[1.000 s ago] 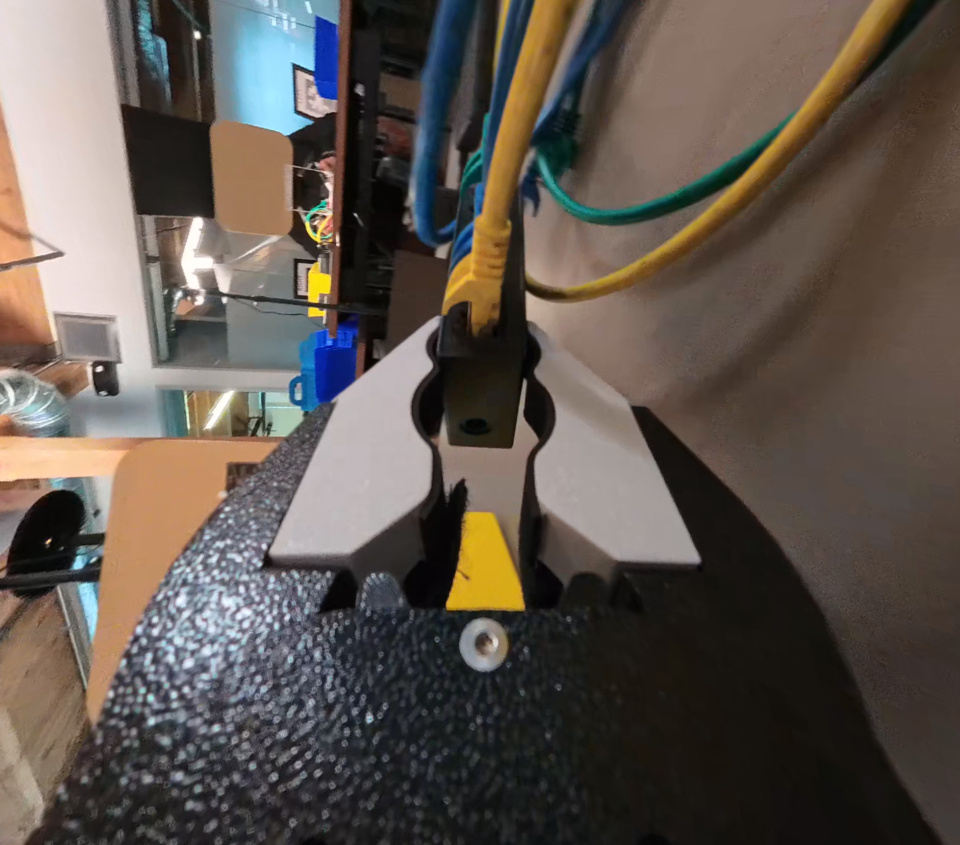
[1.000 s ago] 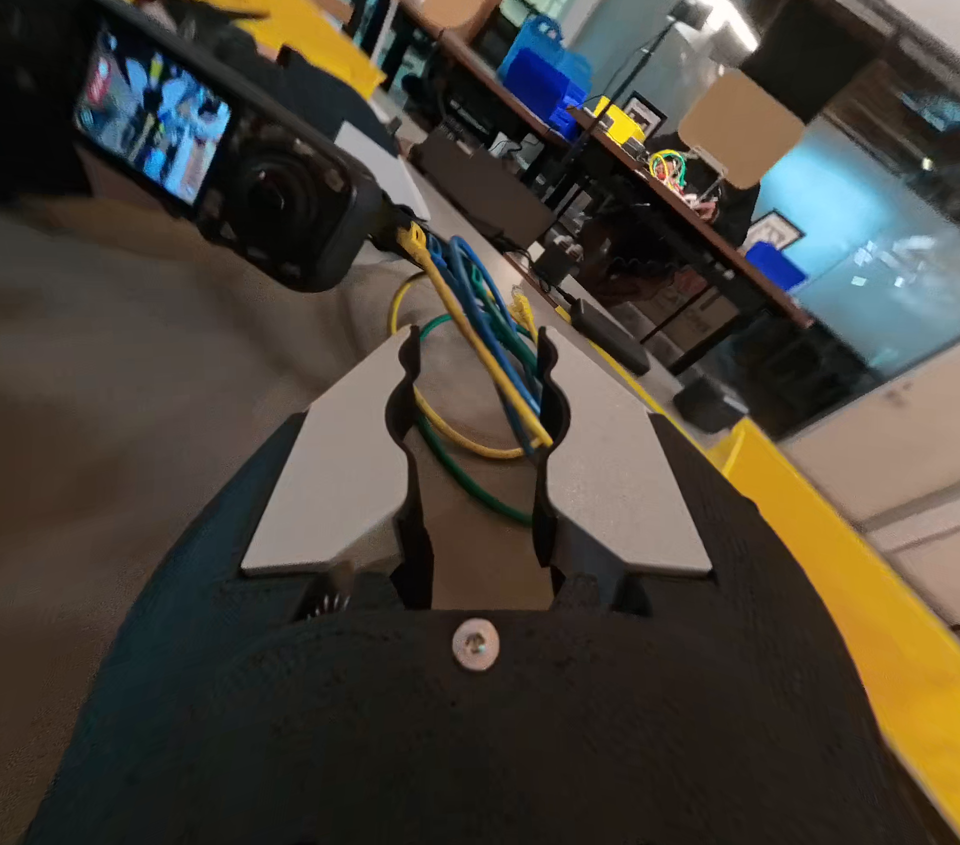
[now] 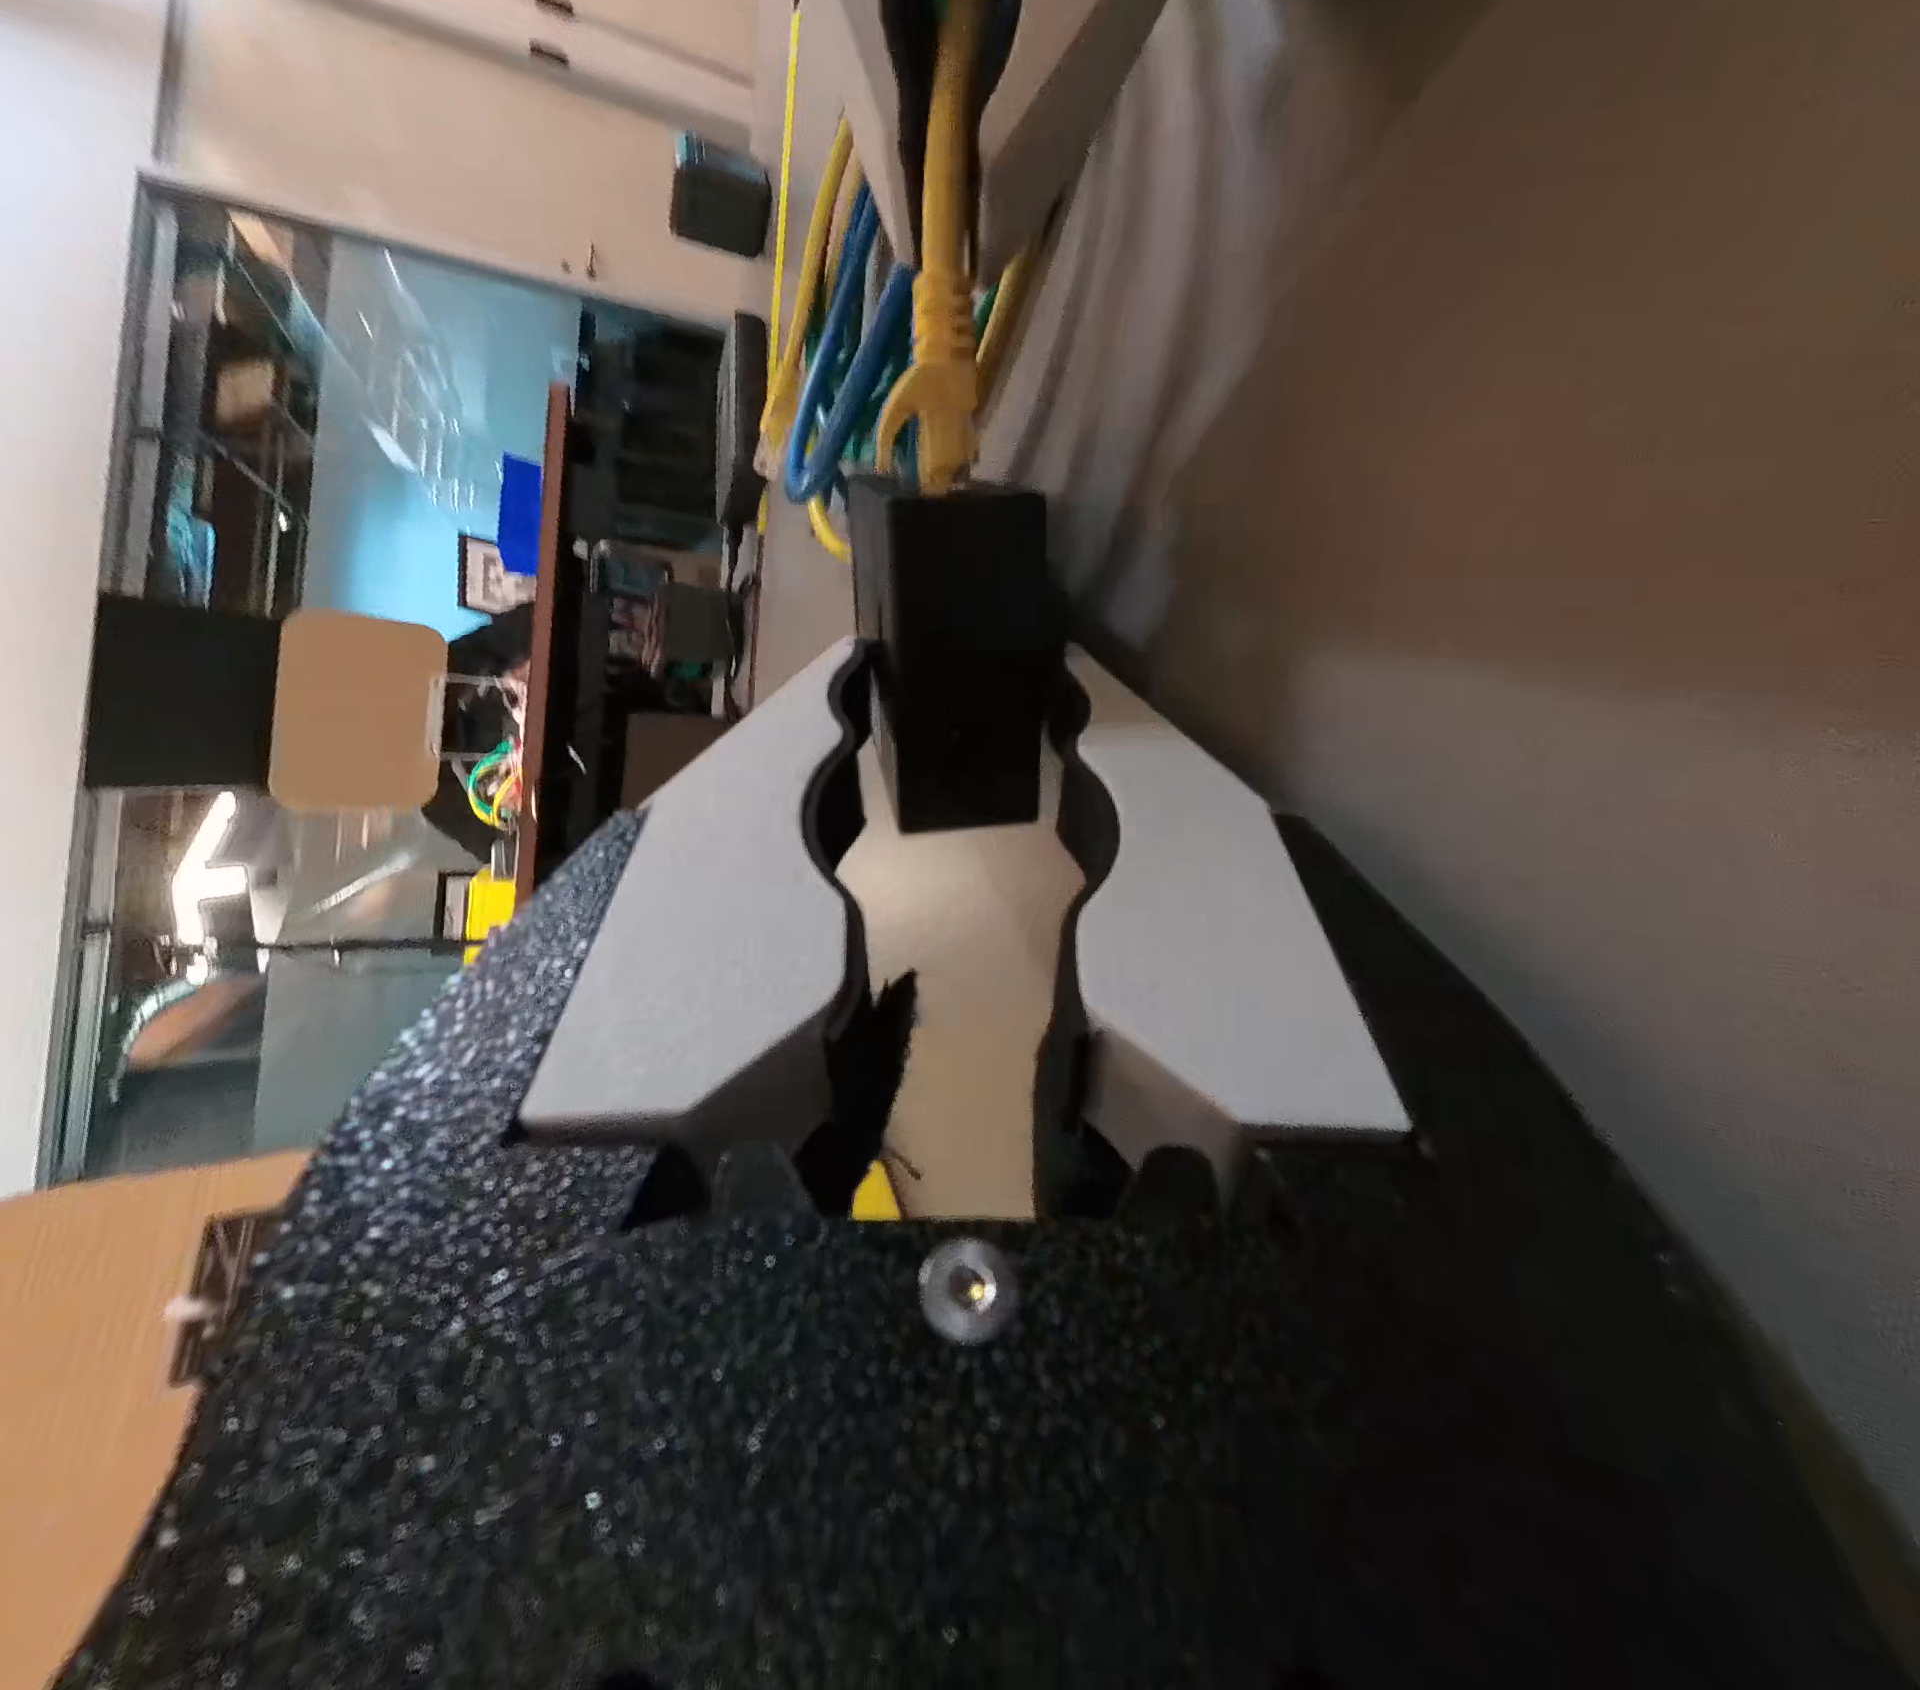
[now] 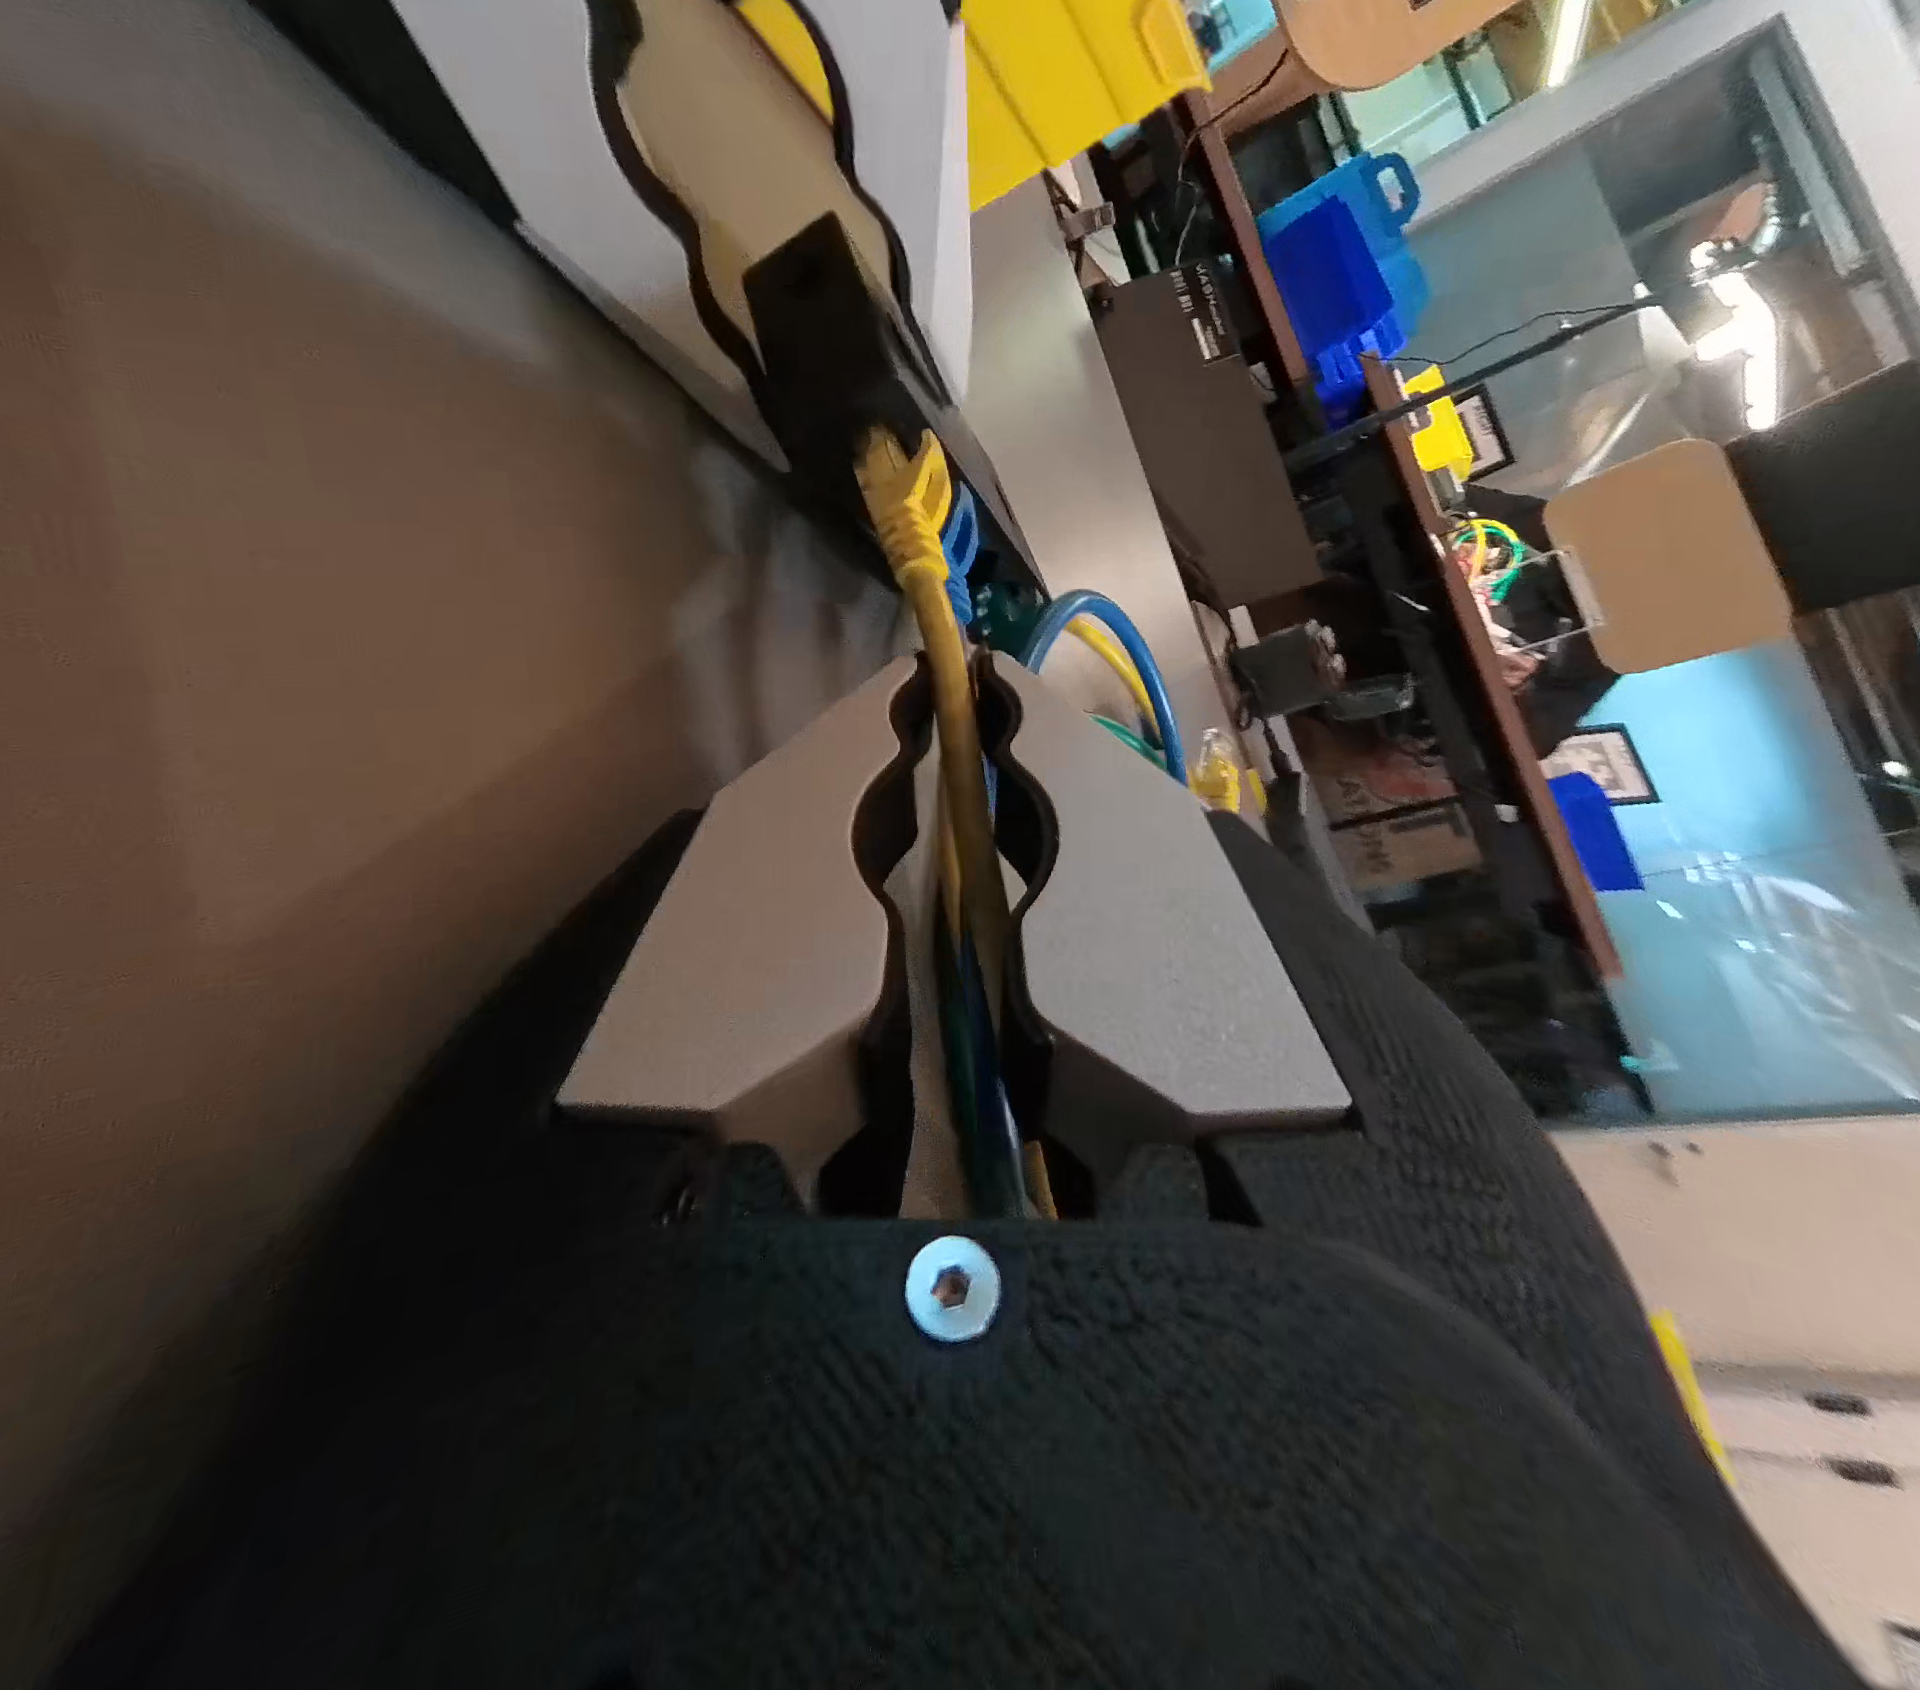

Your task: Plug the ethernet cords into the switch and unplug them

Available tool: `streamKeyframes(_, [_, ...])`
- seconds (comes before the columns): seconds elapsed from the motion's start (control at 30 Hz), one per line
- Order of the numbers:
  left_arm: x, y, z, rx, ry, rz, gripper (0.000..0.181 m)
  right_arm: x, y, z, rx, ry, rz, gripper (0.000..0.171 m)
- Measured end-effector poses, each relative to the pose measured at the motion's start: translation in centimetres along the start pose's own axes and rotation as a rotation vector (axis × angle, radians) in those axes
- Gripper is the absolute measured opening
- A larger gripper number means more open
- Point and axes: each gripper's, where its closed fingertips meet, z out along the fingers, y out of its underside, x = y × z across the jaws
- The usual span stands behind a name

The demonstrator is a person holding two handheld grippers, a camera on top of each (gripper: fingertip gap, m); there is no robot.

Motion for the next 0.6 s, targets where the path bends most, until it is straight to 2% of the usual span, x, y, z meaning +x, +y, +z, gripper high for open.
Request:
streamKeyframes(0.1, [0.0,-1.2,0.5,0.048,-0.004,0.037,0.033,-0.1,-0.1,0.1,0.011,-0.026,0.041,0.007])
streamKeyframes(0.2, [-0.3,-0.7,1.2,-0.002,-0.035,0.102,0.029,0.0,-0.1,0.0,0.014,-0.031,0.069,0.01])
streamKeyframes(0.27, [-0.5,-0.4,1.4,-0.026,-0.039,0.108,0.028,0.2,-0.6,-0.1,0.028,-0.012,0.081,0.017])
streamKeyframes(0.33, [-0.5,-0.5,1.3,-0.022,-0.019,0.068,0.026,0.6,-1.7,-0.4,0.042,0.04,0.024,0.028])
streamKeyframes(0.4, [-0.6,-0.4,1.1,-0.025,-0.008,0.04,0.025,0.4,-2.1,-0.3,0.02,0.091,-0.097,0.028])
streamKeyframes(0.5, [-0.6,-0.4,1.0,-0.019,0.006,0.023,0.025,-0.9,-3.5,0.0,0.064,0.055,-0.166,0.033])
streamKeyframes(0.6, [-0.5,-0.6,0.9,-0.01,0.017,0.007,0.025,-1.5,-2.9,0.9,0.033,0.031,-0.208,0.034])
